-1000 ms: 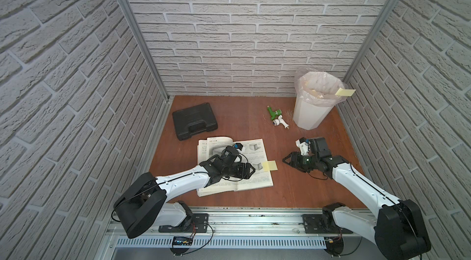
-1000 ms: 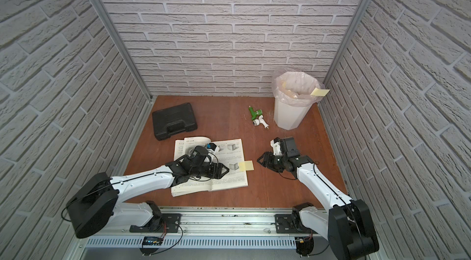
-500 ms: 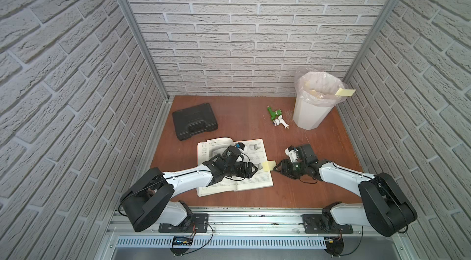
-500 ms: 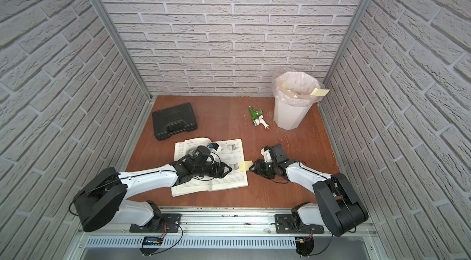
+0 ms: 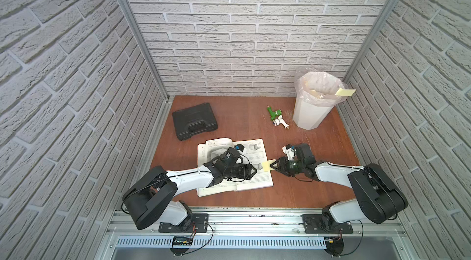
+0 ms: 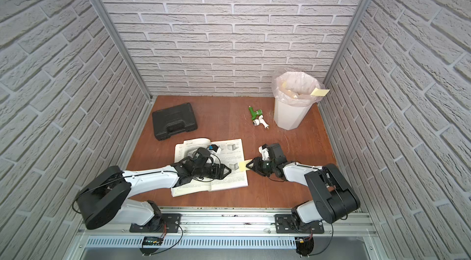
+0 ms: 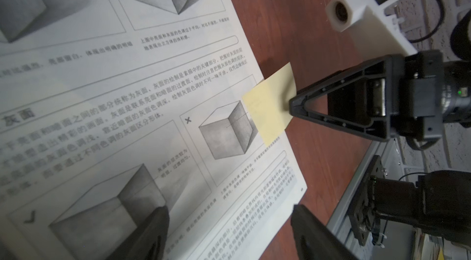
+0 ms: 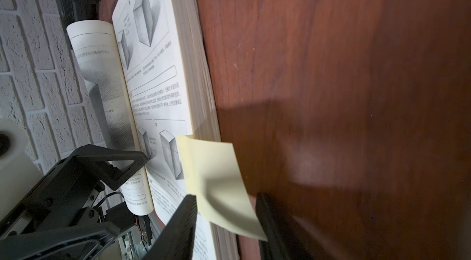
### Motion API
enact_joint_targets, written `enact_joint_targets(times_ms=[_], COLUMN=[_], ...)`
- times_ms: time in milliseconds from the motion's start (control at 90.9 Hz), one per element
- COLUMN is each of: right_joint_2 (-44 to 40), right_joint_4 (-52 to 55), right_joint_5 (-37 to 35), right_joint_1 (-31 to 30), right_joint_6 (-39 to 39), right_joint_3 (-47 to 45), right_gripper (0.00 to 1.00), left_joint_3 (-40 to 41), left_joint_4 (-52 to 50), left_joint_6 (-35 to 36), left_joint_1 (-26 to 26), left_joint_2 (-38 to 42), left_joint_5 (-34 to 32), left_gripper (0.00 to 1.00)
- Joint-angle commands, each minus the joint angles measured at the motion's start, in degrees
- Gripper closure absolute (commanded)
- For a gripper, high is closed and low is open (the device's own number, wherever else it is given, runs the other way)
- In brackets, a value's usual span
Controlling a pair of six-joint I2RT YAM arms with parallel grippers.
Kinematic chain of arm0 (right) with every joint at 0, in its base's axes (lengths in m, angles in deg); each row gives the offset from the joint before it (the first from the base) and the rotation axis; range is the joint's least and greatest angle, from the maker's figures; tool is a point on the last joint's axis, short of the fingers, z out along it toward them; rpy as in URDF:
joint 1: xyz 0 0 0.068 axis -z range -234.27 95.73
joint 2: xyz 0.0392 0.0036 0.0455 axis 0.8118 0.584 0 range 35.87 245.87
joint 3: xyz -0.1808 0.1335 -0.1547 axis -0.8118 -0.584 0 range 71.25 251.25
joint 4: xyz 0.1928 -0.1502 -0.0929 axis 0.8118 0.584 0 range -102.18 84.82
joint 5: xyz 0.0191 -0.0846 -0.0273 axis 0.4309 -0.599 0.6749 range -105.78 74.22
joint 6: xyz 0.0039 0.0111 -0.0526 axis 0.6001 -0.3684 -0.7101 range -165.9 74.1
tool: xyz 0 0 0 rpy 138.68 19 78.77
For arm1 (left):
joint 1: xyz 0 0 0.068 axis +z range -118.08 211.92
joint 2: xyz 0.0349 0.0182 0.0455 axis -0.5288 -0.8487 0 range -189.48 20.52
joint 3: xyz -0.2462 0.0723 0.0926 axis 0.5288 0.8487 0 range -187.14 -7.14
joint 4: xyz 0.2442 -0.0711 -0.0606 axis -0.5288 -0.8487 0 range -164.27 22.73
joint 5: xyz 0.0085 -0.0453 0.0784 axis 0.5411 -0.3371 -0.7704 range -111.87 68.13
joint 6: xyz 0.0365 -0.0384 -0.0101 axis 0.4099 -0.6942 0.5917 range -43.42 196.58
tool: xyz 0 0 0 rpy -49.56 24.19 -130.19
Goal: Peel off the used sticky note
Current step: Tear off the note from the book.
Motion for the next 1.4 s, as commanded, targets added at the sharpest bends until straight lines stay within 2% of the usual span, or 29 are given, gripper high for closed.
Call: enact_joint_targets(times_ms=[0,132,264,528,814,1089,1386], right_joint_2=[-0.32,-1.24,-1.96,-2.53,-7.08,-13.4,-14.87], right_joint_4=[-1.7,-3.69,-7.1,-13.2,-10.96,-5.68,-6.68], right_joint_5=[-0.22,0.59,1.36,1.57,0.51,-0.27,-0.43], right_joint_1=[-0.66,-0.87,-1.03,-1.14,-1.14,-1.14,-1.48], right_joint_6=[2.31,4.77,8.27,14.58,16.16,15.72,17.92], right_joint_3=[-0.96,-1.27,-2.17,-3.67,-3.69,-3.59,-3.29], right_gripper=[0.67,0.86,0.97,0.97,0.97,0.97,0.97], left_joint_3=[0.8,0.97,1.3,2.14,2.36,1.0,0.4], left_joint_4=[2.31,2.82,3.29,3.81,4.24,4.0,3.74], left_joint_6=[-0.17,-0.3,-0.43,-0.43,-0.35,0.0,0.09], left_joint_1=[-0.2,-0.25,-0.21,-0.33,-1.21,-2.52,-3.25], left_joint_2=[-1.17,-1.82,-2.24,-3.14,-5.09,-8.22,-9.97], left_joint_5=[0.38,0.46,0.32,-0.15,-0.88,-1.26,-2.22], left_gripper=[0.2,0.2,0.2,0.2,0.21,0.29,0.36])
